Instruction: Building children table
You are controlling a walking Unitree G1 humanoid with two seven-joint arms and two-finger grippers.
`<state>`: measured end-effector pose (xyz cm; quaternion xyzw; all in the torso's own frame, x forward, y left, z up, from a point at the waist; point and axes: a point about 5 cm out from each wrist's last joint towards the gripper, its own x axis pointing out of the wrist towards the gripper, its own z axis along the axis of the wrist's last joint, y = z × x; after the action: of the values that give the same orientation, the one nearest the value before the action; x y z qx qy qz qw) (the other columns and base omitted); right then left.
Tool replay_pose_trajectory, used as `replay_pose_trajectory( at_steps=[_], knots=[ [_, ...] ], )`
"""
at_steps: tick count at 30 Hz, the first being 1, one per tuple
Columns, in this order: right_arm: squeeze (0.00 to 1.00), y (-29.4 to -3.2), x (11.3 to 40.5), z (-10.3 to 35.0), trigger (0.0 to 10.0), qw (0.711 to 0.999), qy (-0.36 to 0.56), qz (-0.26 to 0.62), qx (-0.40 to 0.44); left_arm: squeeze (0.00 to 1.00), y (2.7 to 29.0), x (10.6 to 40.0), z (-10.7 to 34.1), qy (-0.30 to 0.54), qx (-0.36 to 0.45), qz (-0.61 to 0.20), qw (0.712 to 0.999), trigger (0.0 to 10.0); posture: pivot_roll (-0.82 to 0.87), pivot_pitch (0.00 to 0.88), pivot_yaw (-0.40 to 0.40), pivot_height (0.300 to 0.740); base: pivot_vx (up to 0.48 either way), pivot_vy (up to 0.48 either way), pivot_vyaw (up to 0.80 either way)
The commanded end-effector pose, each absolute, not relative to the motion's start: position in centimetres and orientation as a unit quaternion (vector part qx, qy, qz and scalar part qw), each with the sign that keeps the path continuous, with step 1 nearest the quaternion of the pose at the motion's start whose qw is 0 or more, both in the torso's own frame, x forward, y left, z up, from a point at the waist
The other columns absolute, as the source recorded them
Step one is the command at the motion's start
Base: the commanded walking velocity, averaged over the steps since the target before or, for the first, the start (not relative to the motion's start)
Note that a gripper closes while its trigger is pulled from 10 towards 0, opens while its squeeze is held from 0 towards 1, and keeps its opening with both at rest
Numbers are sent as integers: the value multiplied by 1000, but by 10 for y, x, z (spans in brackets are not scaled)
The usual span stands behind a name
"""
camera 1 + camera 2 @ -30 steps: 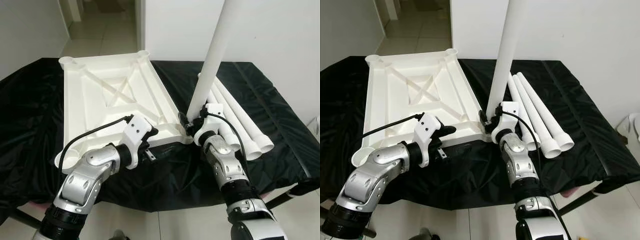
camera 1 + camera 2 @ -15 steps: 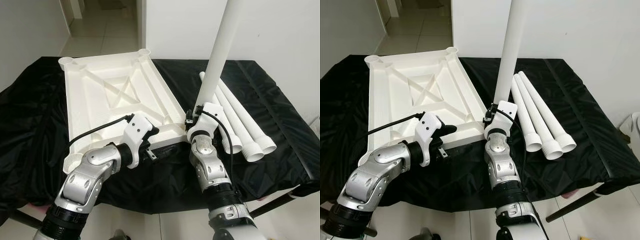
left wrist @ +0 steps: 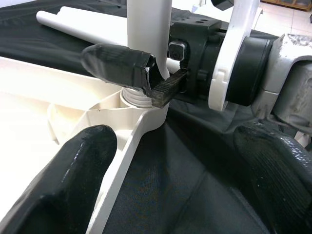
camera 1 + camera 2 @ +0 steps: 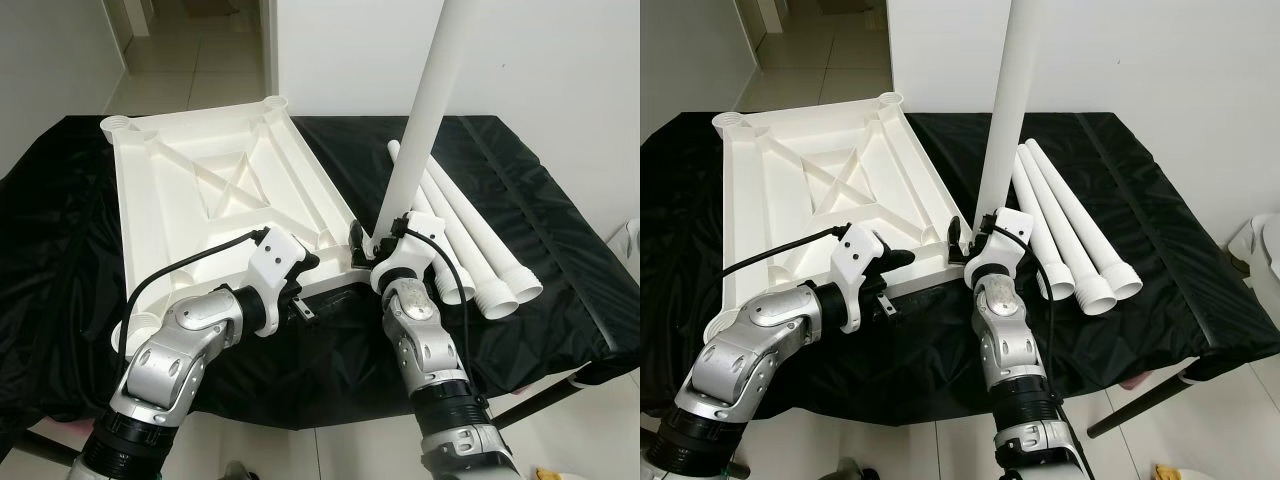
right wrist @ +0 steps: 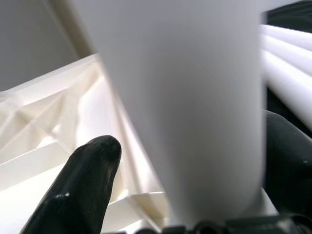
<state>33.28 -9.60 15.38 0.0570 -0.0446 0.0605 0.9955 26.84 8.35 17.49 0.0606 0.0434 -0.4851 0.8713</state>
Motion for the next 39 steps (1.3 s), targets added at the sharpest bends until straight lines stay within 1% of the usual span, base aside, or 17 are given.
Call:
replay_pose_trajectory(
  at_steps=[1,5,8,9,11,14,15,16,19,22,25,30,36,39],
  knots=[
    [0,-94,331,151,10000,993,-37,94,58,0,83,270,174,44,62,-479,874,10000,-36,39,-4,740,0,0,0],
    [0,-98,331,150,10000,992,-33,111,49,0,83,269,174,45,63,-479,874,10000,-35,39,-4,740,0,0,0],
    [0,-111,334,150,10000,990,-34,129,36,0,83,269,174,45,63,-480,874,10000,-36,40,-5,740,0,0,0],
    [0,-111,334,150,10000,990,-34,129,36,0,83,269,174,45,63,-480,874,10000,-36,40,-5,740,0,0,0],
    [0,-124,336,151,10000,986,-37,165,16,0,83,268,174,45,63,-479,874,10000,-33,41,-6,740,0,0,0],
    [0,-132,337,152,10000,981,-41,188,1,0,83,268,174,45,63,-479,874,10000,-33,40,-5,740,0,0,0],
    [0,-137,337,152,10000,975,-39,216,-11,0,84,268,174,46,63,-480,874,10000,-33,40,-4,740,0,0,0],
    [0,-137,337,152,10000,975,-39,216,-11,0,84,268,174,46,63,-480,874,10000,-33,40,-4,740,0,0,0],
    [0,-144,336,150,10000,957,-36,286,-40,0,84,267,173,47,64,-481,873,10000,-31,36,-2,740,0,0,0],
    [0,-146,335,148,10000,949,-30,310,-38,0,84,267,173,47,64,-482,872,10000,-29,38,-1,740,0,0,0],
    [0,-151,340,146,10000,946,-25,320,-50,0,84,267,173,48,65,-483,872,10000,-29,36,0,740,0,0,0],
    [0,-153,343,147,10000,942,-27,331,-57,0,83,267,173,48,66,-483,872,10000,-27,29,3,740,0,0,0],
    [0,-155,358,149,10000,935,-21,348,-67,0,83,269,175,45,69,-485,871,10000,-20,13,11,740,0,0,0],
    [0,-155,359,150,10000,932,-20,355,-71,0,83,270,176,45,69,-485,871,10000,-20,13,11,740,0,0,0]
  ],
)
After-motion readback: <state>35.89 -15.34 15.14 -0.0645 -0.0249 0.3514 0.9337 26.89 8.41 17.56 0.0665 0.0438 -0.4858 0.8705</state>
